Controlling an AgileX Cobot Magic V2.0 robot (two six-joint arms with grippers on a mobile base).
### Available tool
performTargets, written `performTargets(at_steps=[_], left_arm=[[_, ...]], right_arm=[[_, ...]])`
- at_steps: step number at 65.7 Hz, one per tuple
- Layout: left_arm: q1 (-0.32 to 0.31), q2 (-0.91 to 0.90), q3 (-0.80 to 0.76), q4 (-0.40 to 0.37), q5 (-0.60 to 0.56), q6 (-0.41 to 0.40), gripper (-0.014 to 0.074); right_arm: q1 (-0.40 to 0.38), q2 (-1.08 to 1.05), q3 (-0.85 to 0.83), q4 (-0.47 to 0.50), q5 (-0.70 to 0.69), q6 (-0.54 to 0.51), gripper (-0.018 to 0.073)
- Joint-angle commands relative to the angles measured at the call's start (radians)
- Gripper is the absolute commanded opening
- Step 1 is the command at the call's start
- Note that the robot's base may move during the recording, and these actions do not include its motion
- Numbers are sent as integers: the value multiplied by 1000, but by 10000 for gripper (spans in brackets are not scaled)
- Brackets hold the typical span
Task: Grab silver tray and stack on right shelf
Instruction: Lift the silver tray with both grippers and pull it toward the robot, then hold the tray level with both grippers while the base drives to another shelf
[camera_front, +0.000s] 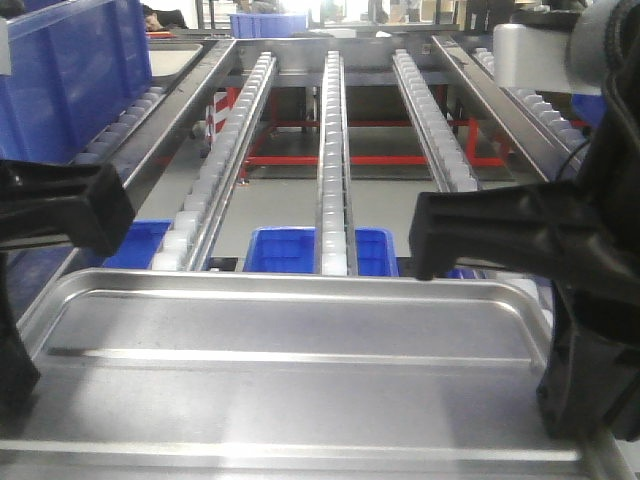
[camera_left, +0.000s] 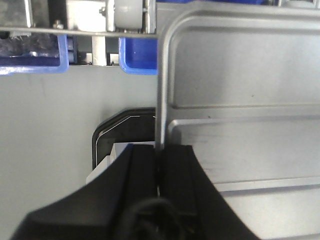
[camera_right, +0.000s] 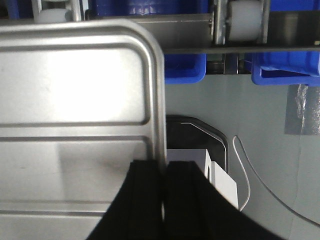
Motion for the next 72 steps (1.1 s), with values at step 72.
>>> performTargets(at_steps=[72], left_arm=[[-7, -26, -18, 24, 27, -3, -92]], right_arm=[[-5, -28, -20, -48, 30, 0, 60]])
